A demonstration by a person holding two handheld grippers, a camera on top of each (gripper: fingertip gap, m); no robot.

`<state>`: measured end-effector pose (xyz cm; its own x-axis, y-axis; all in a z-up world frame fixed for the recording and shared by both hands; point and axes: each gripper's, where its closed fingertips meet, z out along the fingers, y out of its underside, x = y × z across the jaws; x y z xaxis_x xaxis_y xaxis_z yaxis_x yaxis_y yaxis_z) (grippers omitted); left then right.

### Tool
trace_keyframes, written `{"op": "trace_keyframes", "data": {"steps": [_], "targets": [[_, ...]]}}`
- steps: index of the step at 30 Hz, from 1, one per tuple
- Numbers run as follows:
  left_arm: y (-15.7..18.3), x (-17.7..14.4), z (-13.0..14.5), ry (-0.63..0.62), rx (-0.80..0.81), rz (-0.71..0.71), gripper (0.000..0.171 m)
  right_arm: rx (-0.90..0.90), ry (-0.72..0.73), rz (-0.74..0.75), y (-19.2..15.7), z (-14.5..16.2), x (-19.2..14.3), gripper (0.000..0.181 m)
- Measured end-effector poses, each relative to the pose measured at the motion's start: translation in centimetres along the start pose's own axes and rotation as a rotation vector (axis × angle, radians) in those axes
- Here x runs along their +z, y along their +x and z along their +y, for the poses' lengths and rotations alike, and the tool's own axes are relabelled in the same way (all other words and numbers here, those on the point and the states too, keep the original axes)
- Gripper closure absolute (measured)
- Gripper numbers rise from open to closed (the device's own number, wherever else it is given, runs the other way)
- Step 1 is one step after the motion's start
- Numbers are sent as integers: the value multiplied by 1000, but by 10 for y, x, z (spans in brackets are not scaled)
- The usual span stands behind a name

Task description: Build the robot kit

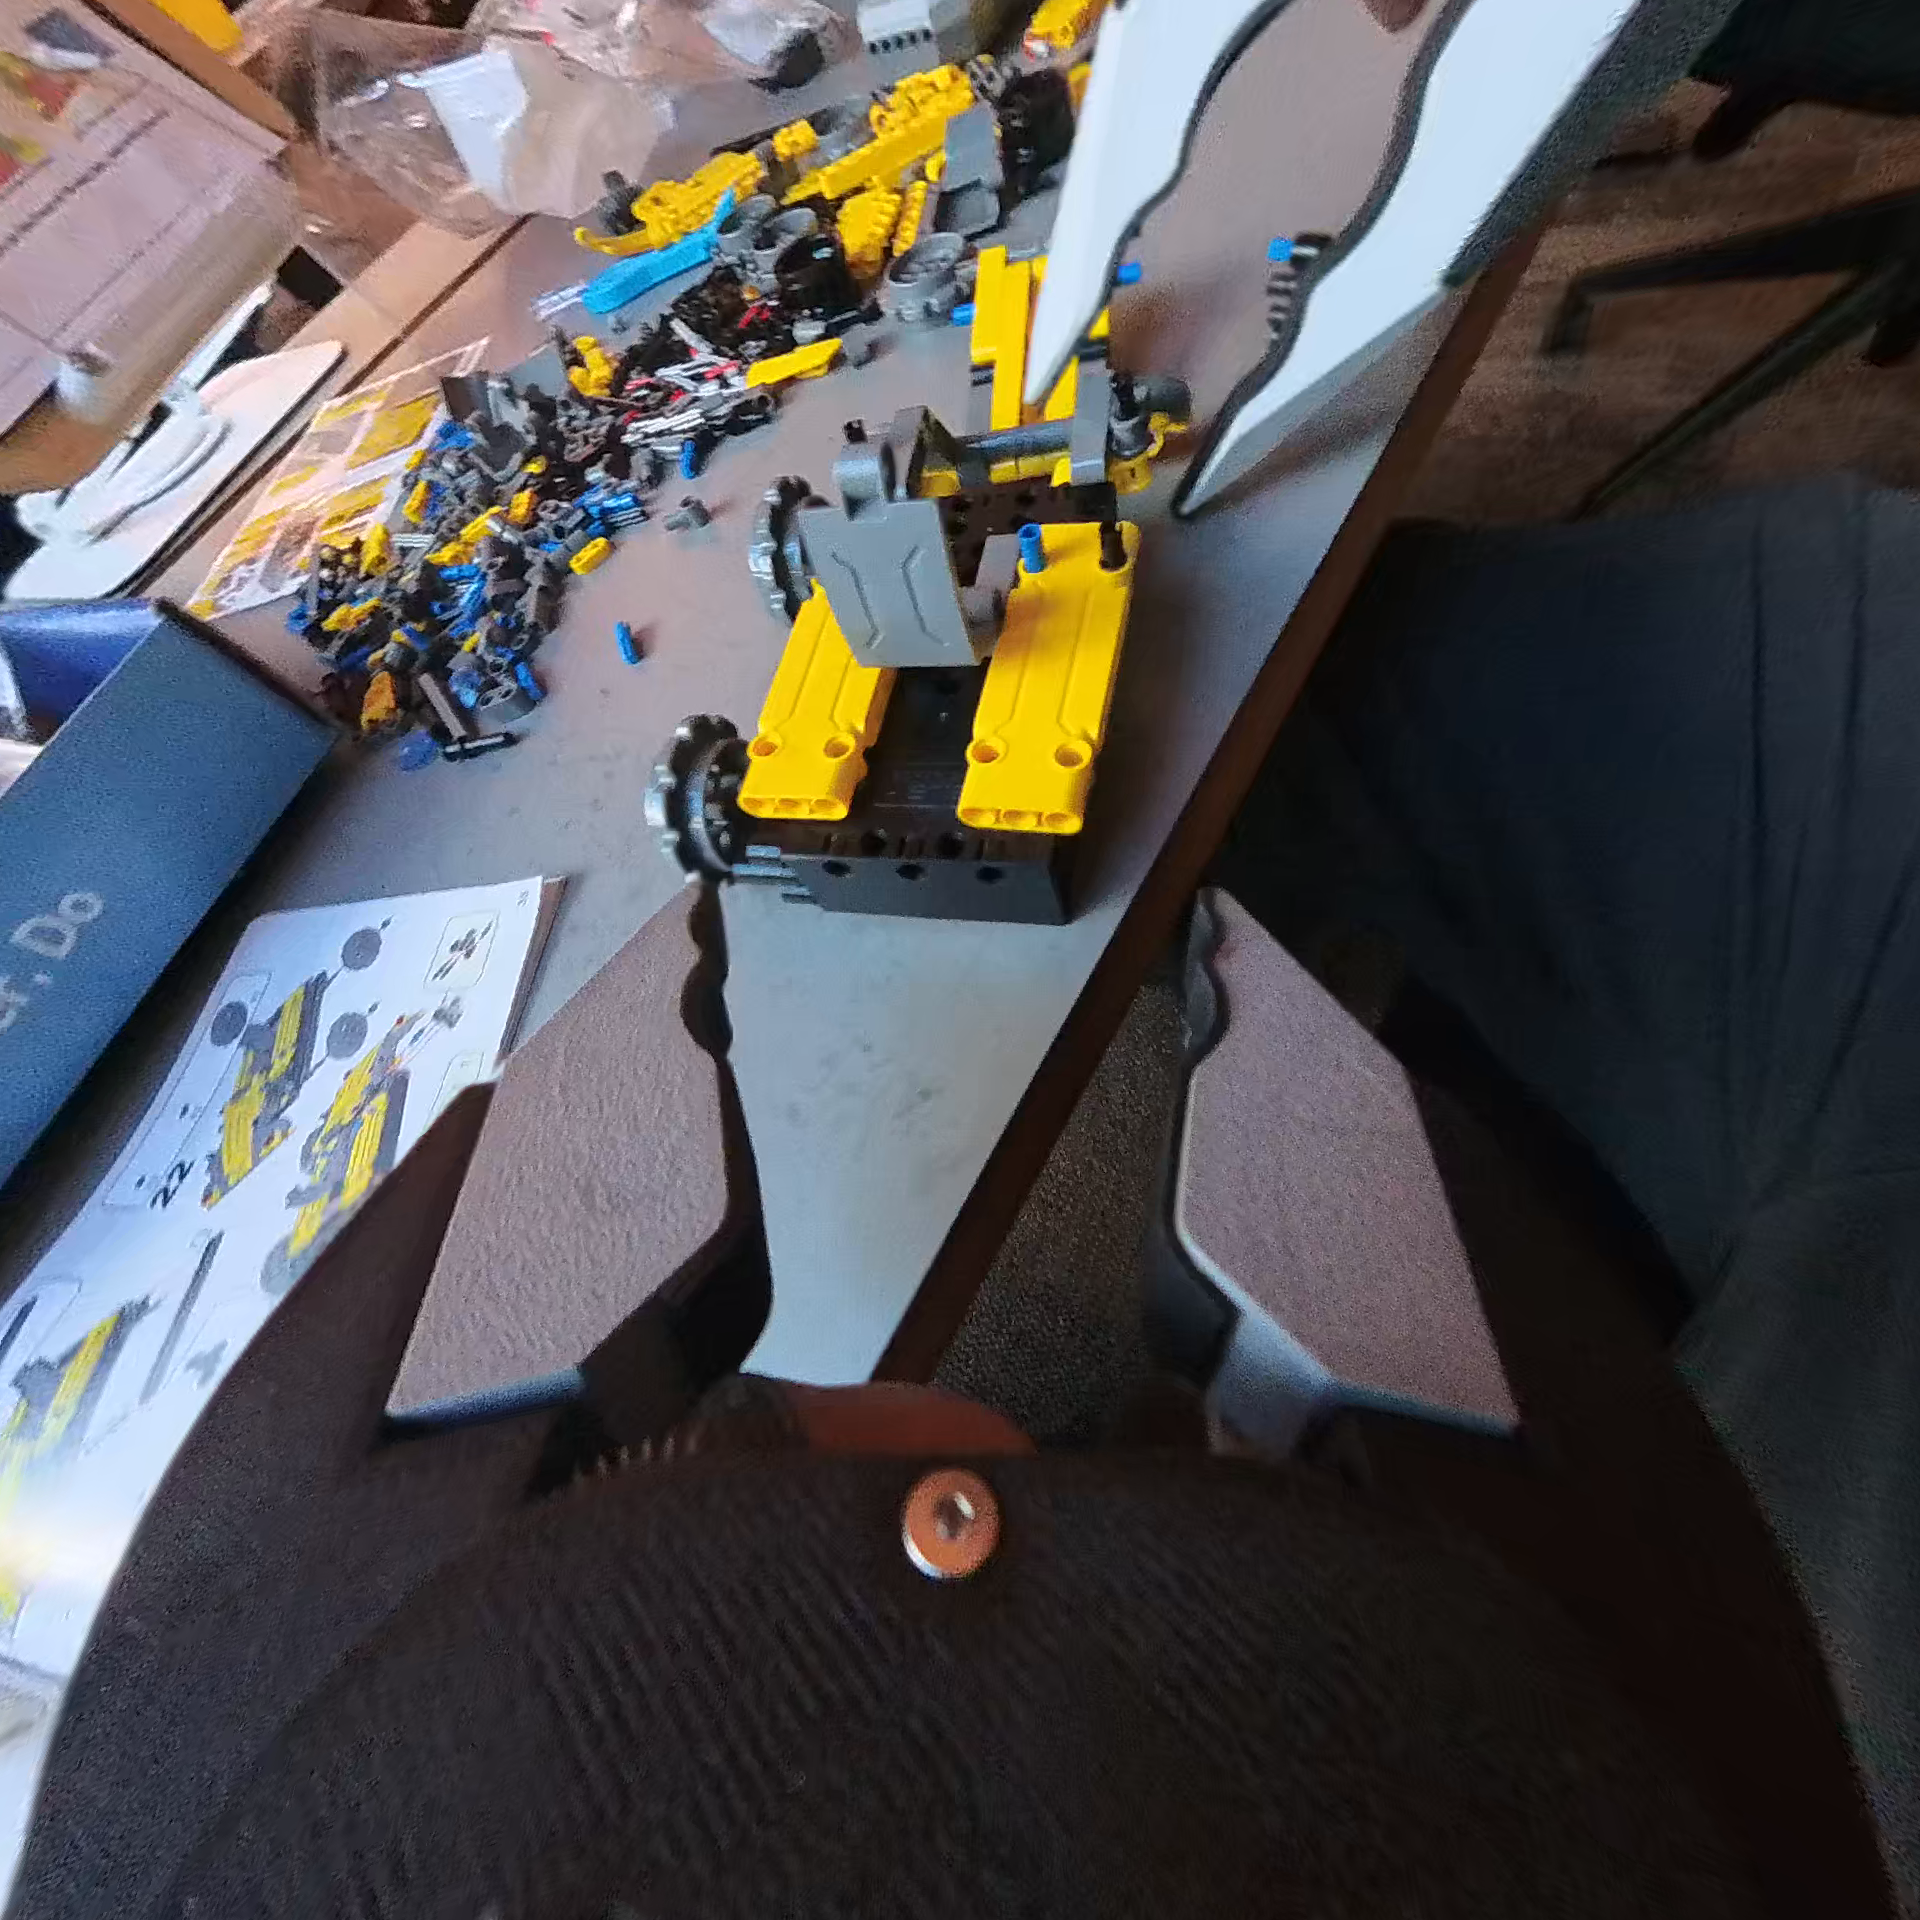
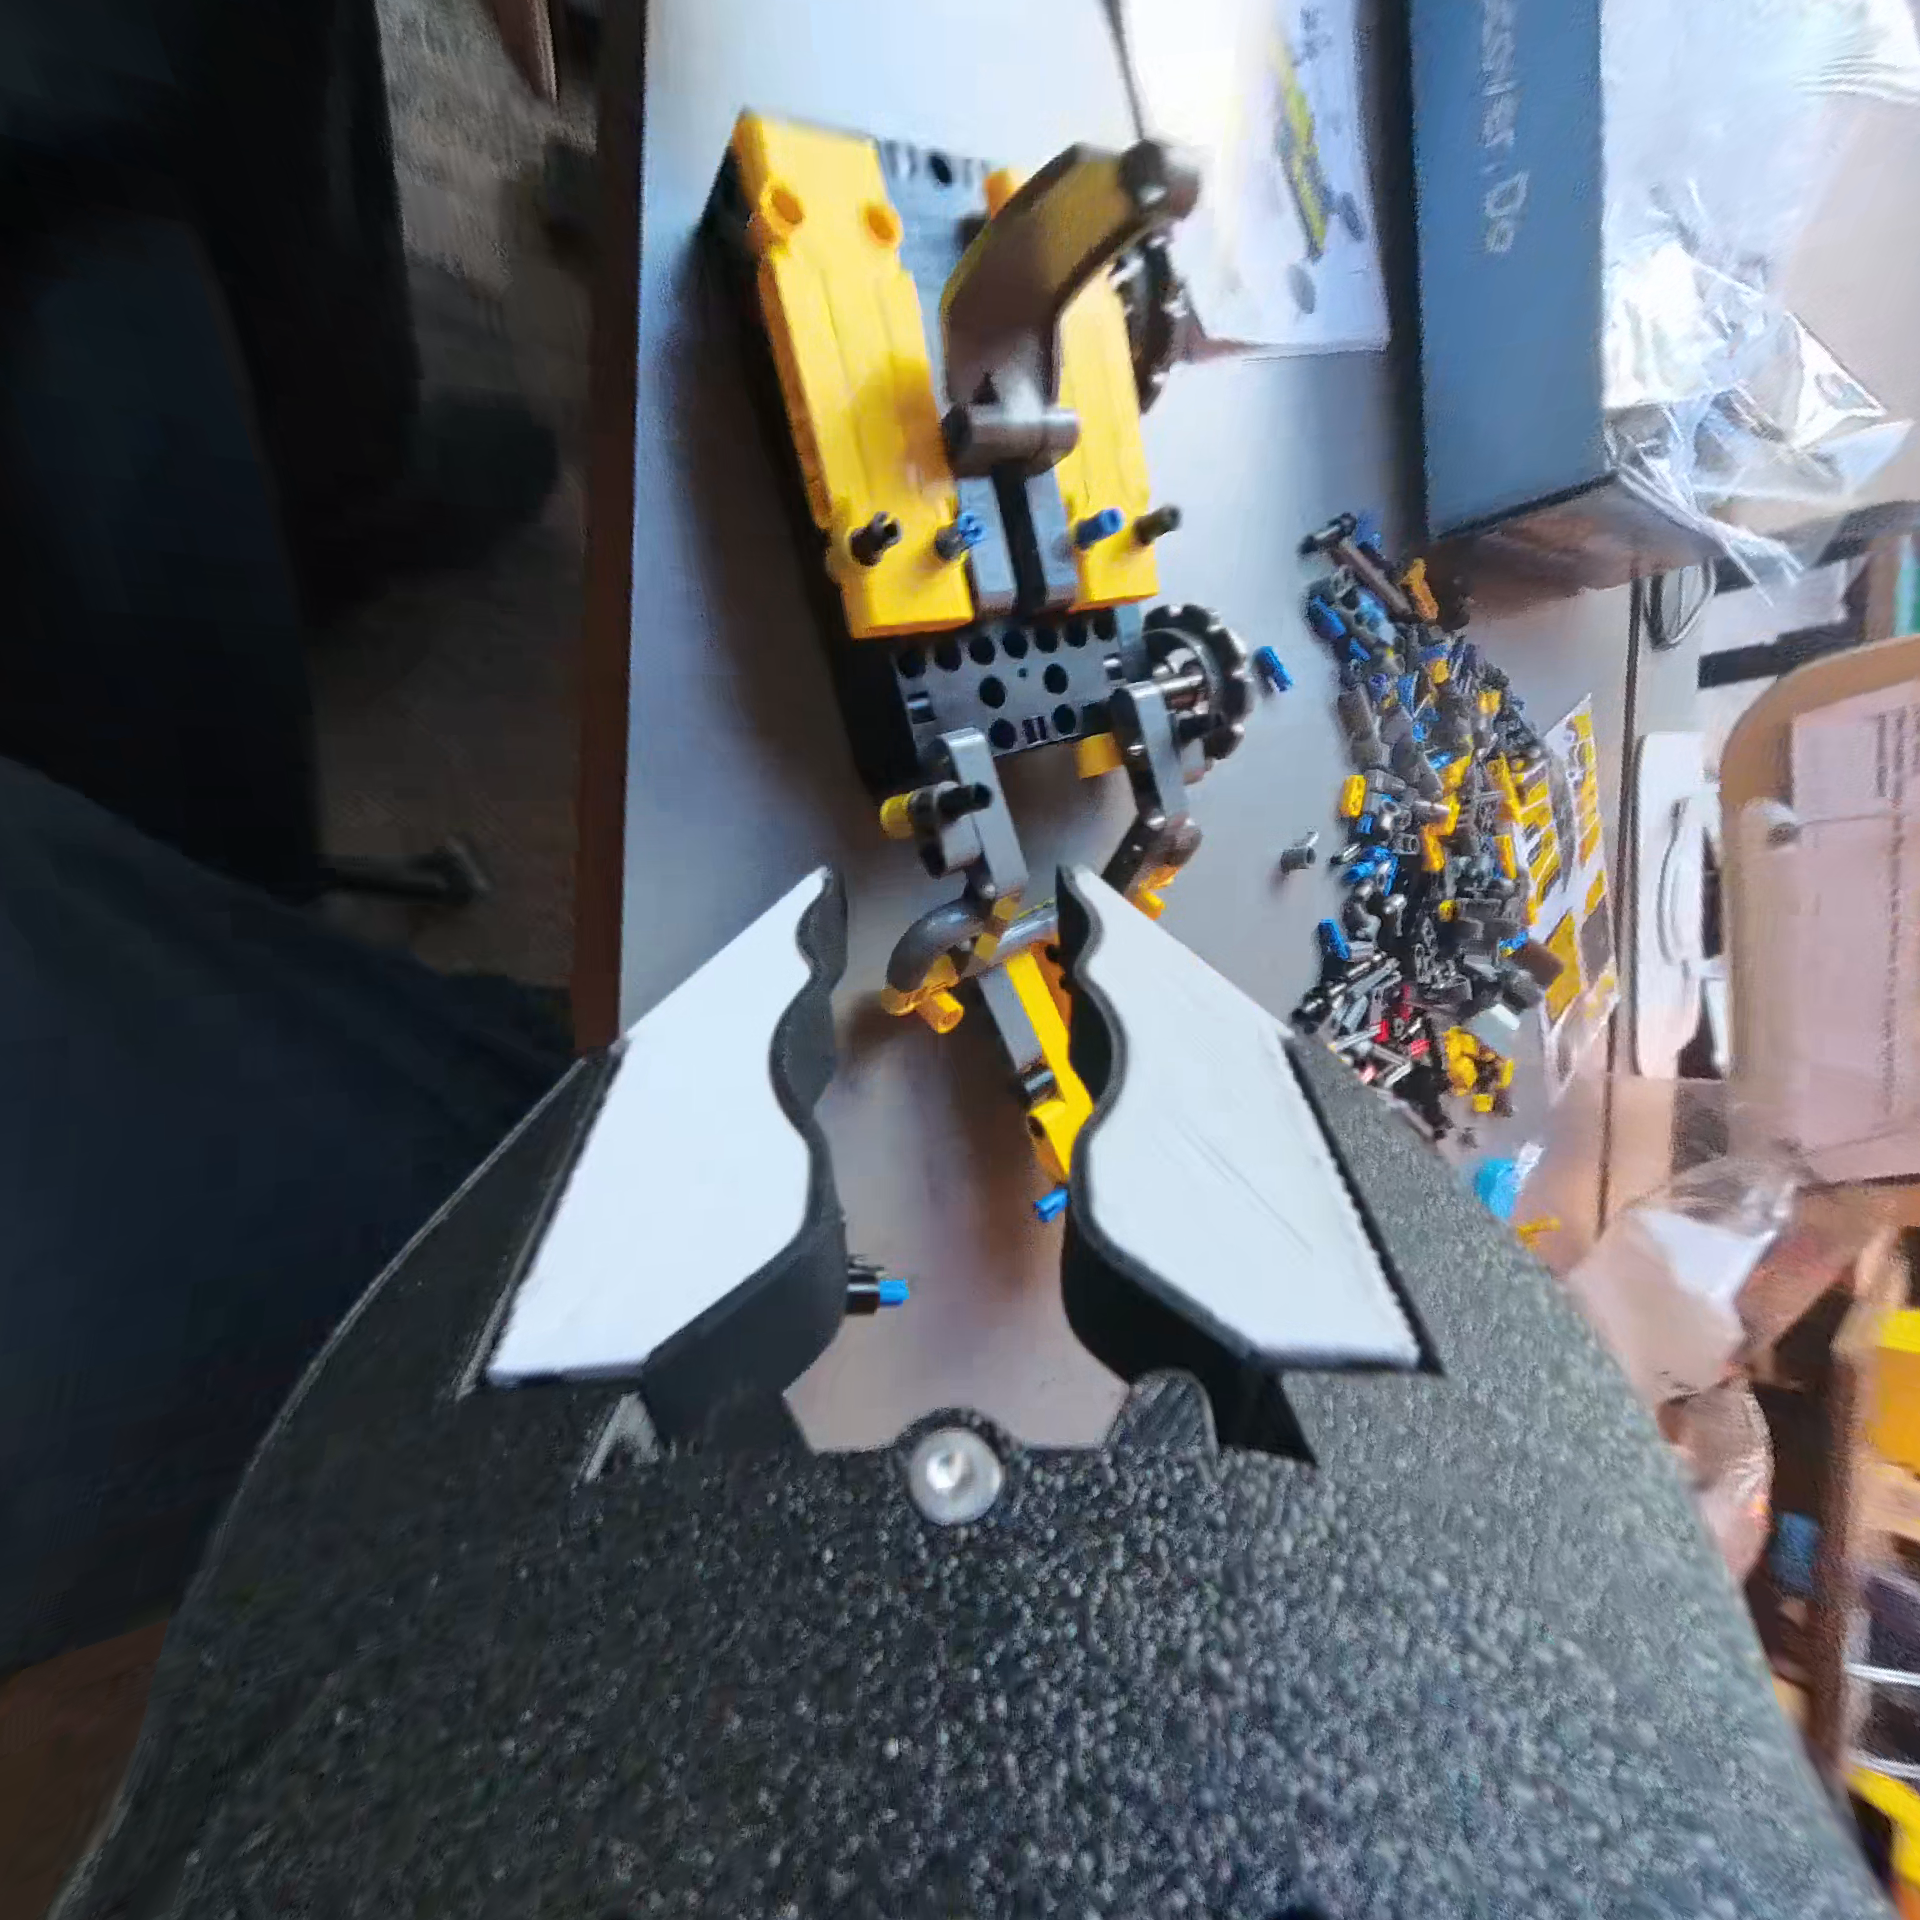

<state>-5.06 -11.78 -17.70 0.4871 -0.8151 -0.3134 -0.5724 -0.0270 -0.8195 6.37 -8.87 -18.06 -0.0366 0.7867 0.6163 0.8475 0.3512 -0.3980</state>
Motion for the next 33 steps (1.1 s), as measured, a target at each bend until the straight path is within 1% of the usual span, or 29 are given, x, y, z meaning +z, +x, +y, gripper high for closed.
{"op": "trace_keyframes", "data": {"steps": [3,4,7,8,9,11,12,13,15,16,18,21,24,25,26,27,28,31,33], "targets": [[1,10,-5,2,29,48,89,-93,-8,37,4,-1,9,142],[-1,12,-8,16,44,58,95,-123,-8,56,7,-3,11,145],[-5,13,-13,77,70,96,99,-199,-17,74,13,-2,19,160],[-2,12,-12,78,53,145,100,-217,-13,80,15,-2,22,160],[0,10,-12,78,38,189,95,-225,-7,79,17,-2,24,160],[-3,6,-11,53,79,202,97,-221,16,57,20,-4,26,160],[-8,3,-11,50,141,172,96,-210,31,28,19,-6,26,161],[-15,-1,-15,69,206,113,96,-184,40,-17,18,-7,26,161],[-28,-9,-25,138,290,23,96,-112,59,-116,19,-9,22,161],[-32,-10,-26,146,321,-2,97,-71,73,-167,21,-10,20,161],[-35,-8,-24,137,406,-36,96,21,84,-300,24,-11,14,161],[-40,2,-25,132,518,-81,101,132,87,-504,29,-12,5,162],[-46,15,-27,124,557,-115,102,238,100,-679,37,-15,0,162],[-47,19,-28,122,570,-122,104,273,108,-729,40,-18,-1,162],[-49,22,-32,126,586,-144,111,304,113,-777,42,-20,-3,162],[-48,23,-36,134,600,-151,124,328,113,-822,44,-21,-4,162],[-43,25,-39,142,608,-123,136,344,111,-858,45,-22,-6,162],[-41,30,-41,133,498,-67,139,347,85,-941,45,-24,-9,162],[-42,27,-45,138,345,-5,139,355,70,-940,50,-24,-10,162]]}}
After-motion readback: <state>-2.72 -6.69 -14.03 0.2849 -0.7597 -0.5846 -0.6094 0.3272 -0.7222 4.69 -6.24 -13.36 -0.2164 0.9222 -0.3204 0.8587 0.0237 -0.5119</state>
